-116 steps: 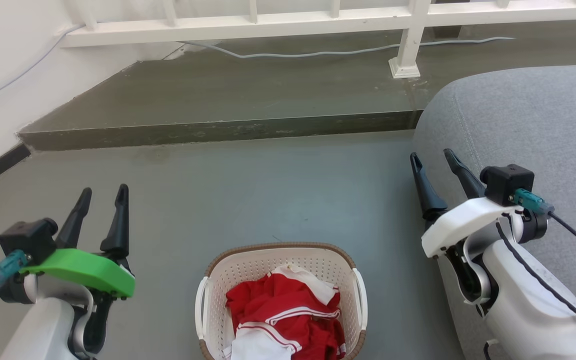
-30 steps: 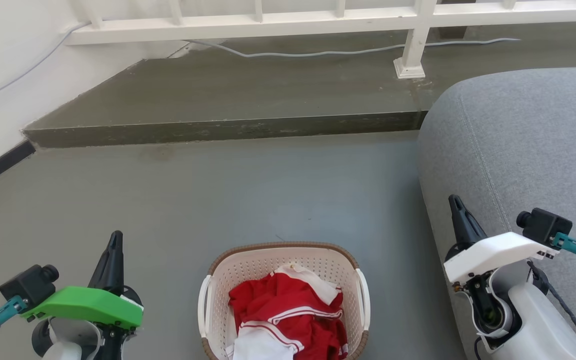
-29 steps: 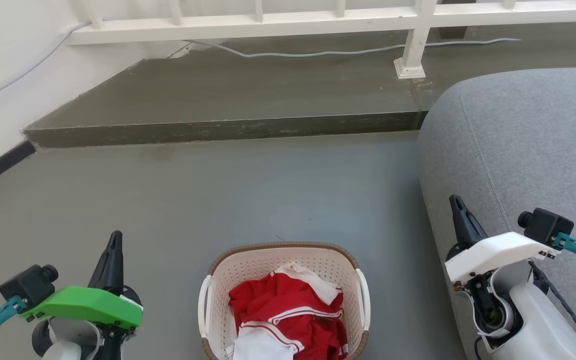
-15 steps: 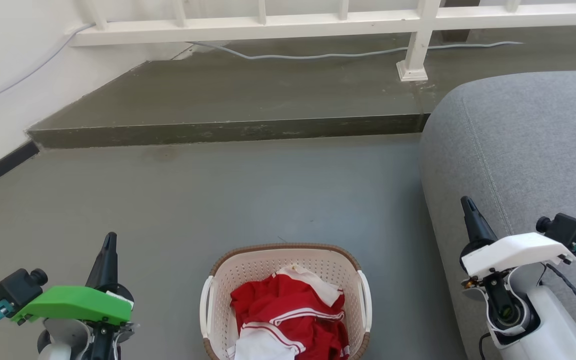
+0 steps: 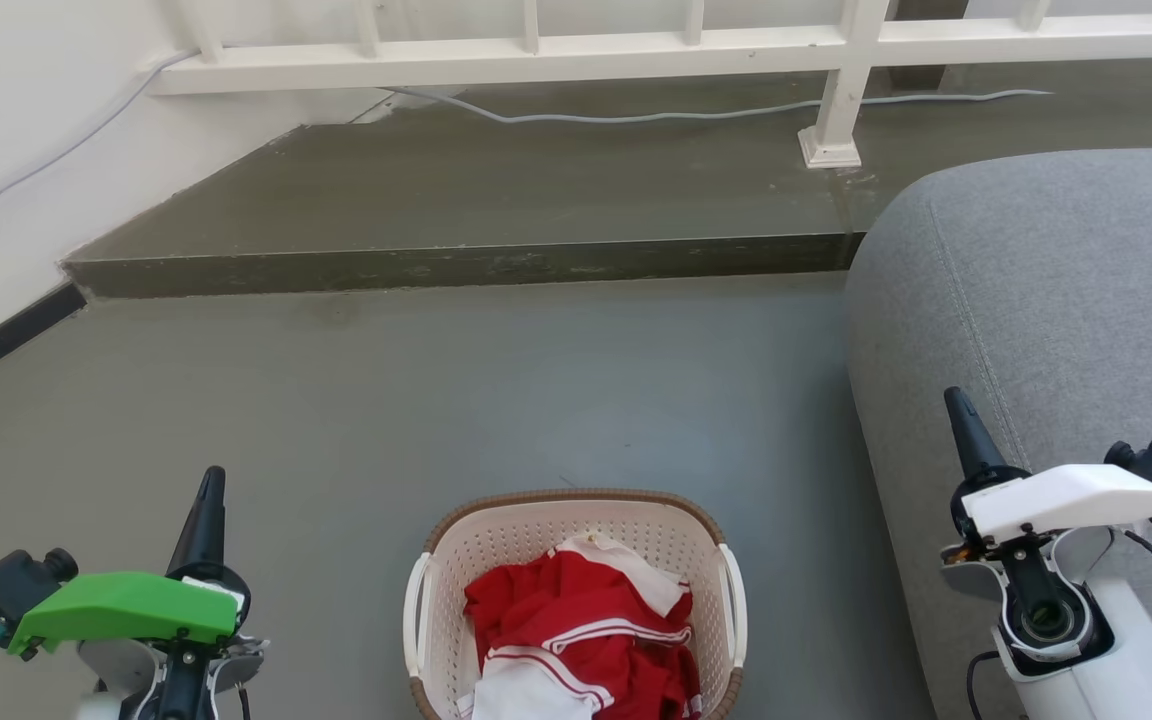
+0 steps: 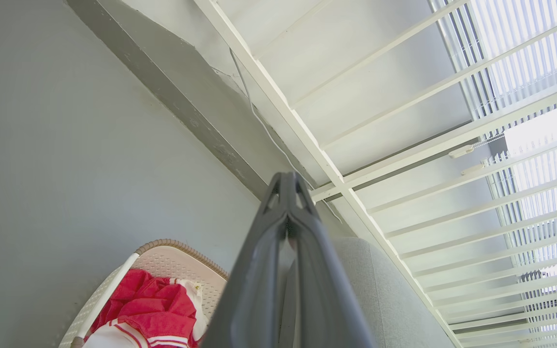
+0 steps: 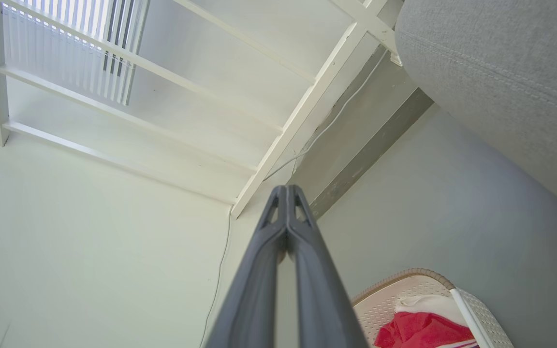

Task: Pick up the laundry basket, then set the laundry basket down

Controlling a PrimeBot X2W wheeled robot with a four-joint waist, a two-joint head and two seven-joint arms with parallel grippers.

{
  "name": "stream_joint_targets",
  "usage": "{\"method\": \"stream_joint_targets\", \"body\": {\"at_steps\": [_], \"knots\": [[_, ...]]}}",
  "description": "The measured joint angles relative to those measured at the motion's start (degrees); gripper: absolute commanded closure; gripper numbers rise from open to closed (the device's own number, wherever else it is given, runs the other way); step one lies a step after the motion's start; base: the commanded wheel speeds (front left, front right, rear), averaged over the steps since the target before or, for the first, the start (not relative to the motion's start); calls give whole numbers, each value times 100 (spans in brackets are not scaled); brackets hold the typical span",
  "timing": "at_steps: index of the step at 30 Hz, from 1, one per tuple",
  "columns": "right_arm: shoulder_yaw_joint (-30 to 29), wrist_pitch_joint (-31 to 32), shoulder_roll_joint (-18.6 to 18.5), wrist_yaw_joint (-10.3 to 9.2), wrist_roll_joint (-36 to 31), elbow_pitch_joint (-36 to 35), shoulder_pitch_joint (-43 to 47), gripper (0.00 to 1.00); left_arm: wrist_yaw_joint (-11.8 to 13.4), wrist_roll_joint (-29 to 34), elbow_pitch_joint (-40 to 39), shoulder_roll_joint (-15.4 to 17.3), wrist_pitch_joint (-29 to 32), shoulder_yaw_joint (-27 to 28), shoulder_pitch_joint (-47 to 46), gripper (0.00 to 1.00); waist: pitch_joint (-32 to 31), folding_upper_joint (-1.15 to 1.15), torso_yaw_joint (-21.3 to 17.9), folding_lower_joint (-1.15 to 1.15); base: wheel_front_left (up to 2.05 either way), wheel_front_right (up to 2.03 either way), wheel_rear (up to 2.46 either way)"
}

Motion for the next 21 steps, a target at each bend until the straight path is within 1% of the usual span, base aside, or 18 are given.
{"method": "stream_joint_targets", "body": {"at_steps": [6, 13, 15, 21], "knots": [[-222, 135, 31, 99, 450, -33, 65, 100, -15, -430, -3, -38, 145, 123, 0, 100, -17, 0, 21, 0, 0, 0, 0], [-441, 269, 76, 154, 929, -64, 101, 100, -16, -833, -9, -76, 282, 258, 0, 100, -34, 0, 41, 0, 0, 0, 0], [-498, 305, 93, 205, 1058, -73, 101, 100, -16, -947, -12, -85, 330, 288, 0, 100, -38, 0, 46, 0, 0, 0, 0], [-686, 428, 136, 270, 1446, -102, 105, 100, -18, -1301, -18, -146, 448, 379, 0, 100, -53, 0, 64, 0, 0, 0, 0]]}}
